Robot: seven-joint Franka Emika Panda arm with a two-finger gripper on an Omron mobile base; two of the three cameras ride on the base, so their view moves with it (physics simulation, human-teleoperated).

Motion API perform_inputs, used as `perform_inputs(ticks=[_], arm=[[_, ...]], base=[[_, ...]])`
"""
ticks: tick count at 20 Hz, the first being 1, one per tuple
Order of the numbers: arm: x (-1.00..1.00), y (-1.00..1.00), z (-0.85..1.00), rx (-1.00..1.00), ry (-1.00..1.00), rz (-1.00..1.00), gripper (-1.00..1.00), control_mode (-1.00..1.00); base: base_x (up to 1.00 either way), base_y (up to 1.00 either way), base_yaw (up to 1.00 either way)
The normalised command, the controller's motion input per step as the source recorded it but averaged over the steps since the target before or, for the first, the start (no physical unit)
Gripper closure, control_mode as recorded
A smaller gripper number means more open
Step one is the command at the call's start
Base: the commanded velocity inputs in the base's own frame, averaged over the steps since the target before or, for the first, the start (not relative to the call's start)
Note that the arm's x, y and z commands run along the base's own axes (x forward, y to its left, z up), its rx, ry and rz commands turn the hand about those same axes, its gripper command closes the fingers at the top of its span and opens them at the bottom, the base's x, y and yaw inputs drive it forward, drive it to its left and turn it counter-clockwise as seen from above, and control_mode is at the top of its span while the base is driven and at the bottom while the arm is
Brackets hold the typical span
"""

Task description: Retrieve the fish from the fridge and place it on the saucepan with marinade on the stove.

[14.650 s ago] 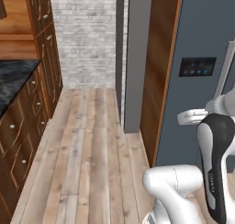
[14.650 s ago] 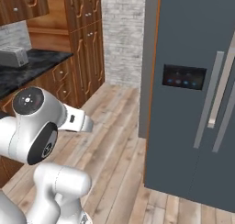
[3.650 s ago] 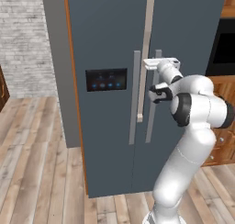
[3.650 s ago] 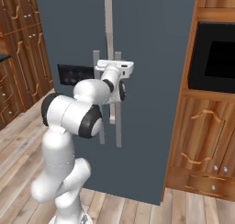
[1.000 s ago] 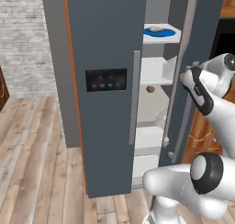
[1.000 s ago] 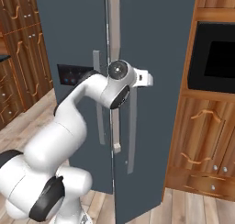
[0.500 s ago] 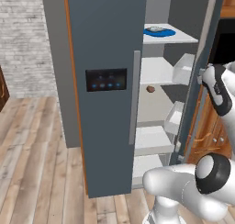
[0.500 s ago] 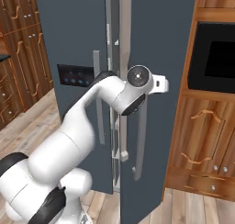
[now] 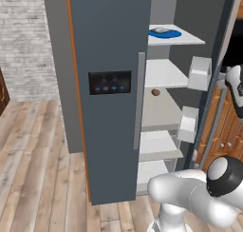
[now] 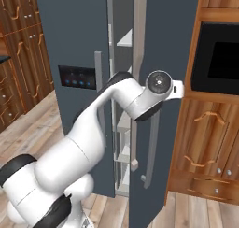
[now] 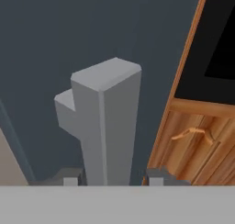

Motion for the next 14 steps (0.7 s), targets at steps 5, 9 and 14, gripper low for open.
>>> perform_inputs(ticks=[5,9,14], arm=[[-0.58,0.00,0.13,-0.02,-0.09,0.00,-1.00,-1.00],[-0.75,0.01,0.22,-0.06,-0.22,-0.01,-1.00,-1.00],[-0.74,0.38,0.20,-0.13,-0.18,-0.13,-1.00,-1.00]], base=[[0.00,0.00,0.00],[0.00,0.00,0.00],[0.00,0.00,0.00]])
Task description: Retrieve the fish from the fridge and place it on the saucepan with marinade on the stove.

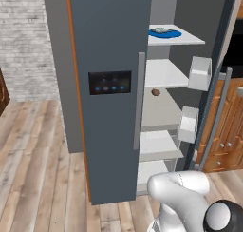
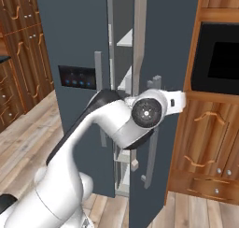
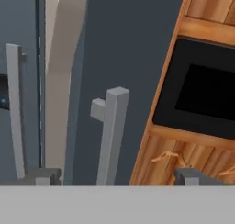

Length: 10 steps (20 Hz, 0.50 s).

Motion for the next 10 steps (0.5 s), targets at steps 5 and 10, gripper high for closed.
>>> perform_inputs(ticks=[5,10], arm=[[-0.15,0.72,0.16,-0.23,-0.02,-0.16,-1.00,-1.00],[0.00,0.72,0.13,-0.25,0.04,-0.10,-1.00,-1.00]], base=[[0.00,0.00,0.00],[0.00,0.00,0.00]])
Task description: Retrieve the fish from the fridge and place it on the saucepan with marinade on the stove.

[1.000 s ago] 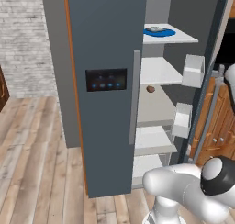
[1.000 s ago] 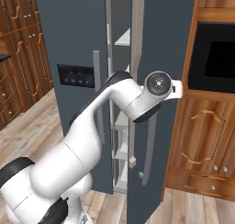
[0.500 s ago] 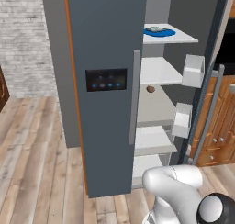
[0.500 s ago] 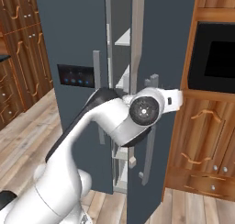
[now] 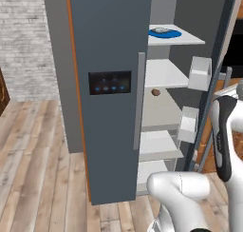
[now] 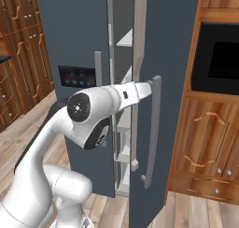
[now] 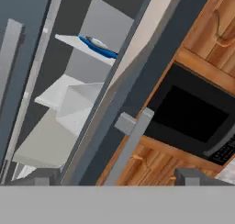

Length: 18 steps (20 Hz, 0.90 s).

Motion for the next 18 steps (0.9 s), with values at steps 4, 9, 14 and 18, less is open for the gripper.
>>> perform_inputs(ticks=[4,9,14,18], arm=[[0.00,0.66,0.08,-0.30,0.10,-0.07,-1.00,-1.00],[0.00,0.54,0.00,-0.30,0.08,-0.11,-1.00,-1.00],[0.00,0.42,0.00,-0.23,0.09,-0.11,-1.00,-1.00],[0.14,0.34,0.00,-0.17,0.11,-0.07,-1.00,-1.00]], base=[[0.00,0.00,0.00],[0.00,0.00,0.00],[0.00,0.00,0.00],[0.00,0.00,0.00]])
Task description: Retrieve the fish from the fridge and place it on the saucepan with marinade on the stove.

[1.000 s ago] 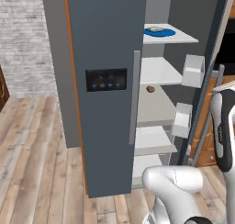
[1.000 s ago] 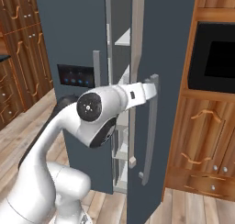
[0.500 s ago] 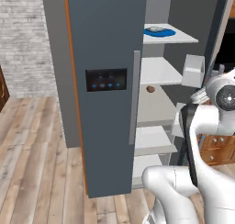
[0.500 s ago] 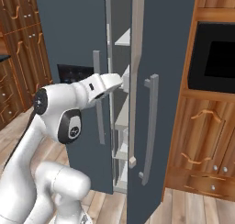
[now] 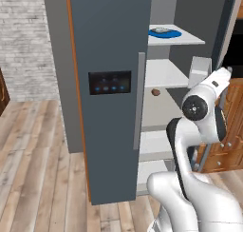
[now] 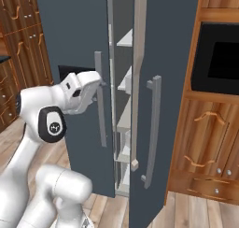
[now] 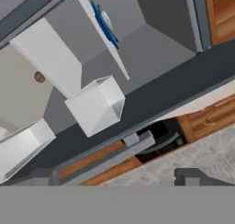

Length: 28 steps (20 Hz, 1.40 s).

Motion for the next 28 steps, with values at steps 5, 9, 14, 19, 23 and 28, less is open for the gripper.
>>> perform_inputs(ticks=[5,9,14,19,23,28], arm=[[0.27,0.27,0.18,-0.12,0.17,-0.10,-1.00,-1.00],[0.48,0.24,0.07,-0.06,0.19,-0.13,-1.00,-1.00],[0.55,0.16,-0.06,-0.04,0.02,-0.11,-1.00,-1.00],[0.53,0.00,-0.22,-0.07,0.00,-0.14,-1.00,-1.00],[0.39,-0.07,-0.21,-0.02,0.00,-0.22,-1.00,-1.00],[0.38,-0.20,-0.03,0.00,0.13,-0.15,-1.00,-1.00]], base=[[0.00,0.00,0.00],[0.00,0.00,0.00],[0.00,0.00,0.00],[0.00,0.00,0.00],[0.00,0.00,0.00],[0.00,0.00,0.00]])
